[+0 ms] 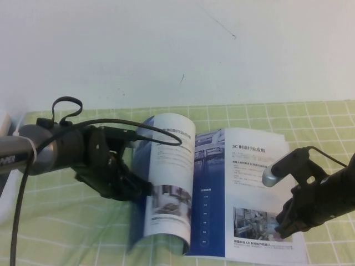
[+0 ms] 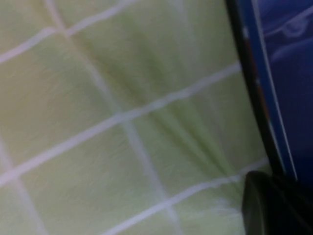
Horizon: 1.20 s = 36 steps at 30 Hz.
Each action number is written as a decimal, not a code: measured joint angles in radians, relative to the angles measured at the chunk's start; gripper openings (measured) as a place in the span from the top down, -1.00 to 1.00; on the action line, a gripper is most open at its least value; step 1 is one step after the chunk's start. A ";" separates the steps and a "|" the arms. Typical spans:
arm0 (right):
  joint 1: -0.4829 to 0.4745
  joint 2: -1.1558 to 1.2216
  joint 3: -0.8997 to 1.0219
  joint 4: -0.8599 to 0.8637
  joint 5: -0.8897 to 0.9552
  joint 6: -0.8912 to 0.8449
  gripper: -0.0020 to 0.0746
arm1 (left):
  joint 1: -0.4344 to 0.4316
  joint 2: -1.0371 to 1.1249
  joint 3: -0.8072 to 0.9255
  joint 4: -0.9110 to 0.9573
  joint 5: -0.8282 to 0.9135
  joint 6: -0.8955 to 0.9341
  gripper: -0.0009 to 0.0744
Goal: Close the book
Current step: 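Close the open booklet and leave it lying on the table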
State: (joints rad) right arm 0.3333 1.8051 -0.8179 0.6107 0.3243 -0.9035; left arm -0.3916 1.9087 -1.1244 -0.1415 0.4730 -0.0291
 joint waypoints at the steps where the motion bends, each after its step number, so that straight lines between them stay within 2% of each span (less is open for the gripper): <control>1: 0.000 0.003 0.000 0.006 -0.006 0.000 0.95 | -0.008 0.001 -0.006 -0.070 0.004 0.050 0.98; 4: 0.000 0.005 0.000 0.025 -0.021 0.000 0.95 | -0.063 0.014 -0.034 -0.260 0.049 0.132 0.98; 8: 0.000 0.005 0.000 0.033 -0.023 0.000 0.95 | -0.112 0.030 -0.095 -0.384 0.104 0.193 0.98; 17: 0.000 0.006 -0.001 0.039 -0.027 0.000 0.95 | -0.164 0.031 -0.248 -0.730 0.196 0.480 0.98; 21: 0.000 -0.024 -0.026 -0.048 0.021 0.001 0.95 | -0.167 0.031 -0.282 -0.782 0.230 0.553 0.98; 26: -0.018 -0.151 -0.101 -0.246 0.135 0.056 0.95 | -0.167 -0.002 -0.288 -0.716 0.215 0.568 0.98; 29: -0.020 -0.232 -0.164 -0.428 0.215 0.154 0.96 | -0.167 -0.046 -0.289 -0.609 0.206 0.550 0.98; 32: -0.020 -0.307 -0.232 -0.611 0.321 0.297 0.95 | -0.153 -0.105 -0.289 -0.431 0.215 0.453 0.98; 36: -0.020 -0.394 -0.301 -0.795 0.467 0.433 0.96 | -0.118 -0.202 -0.289 -0.102 0.274 0.232 0.98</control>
State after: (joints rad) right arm 0.3135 1.4111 -1.1189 -0.1843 0.7912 -0.4702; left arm -0.5096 1.7064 -1.4131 -0.2432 0.7473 0.2031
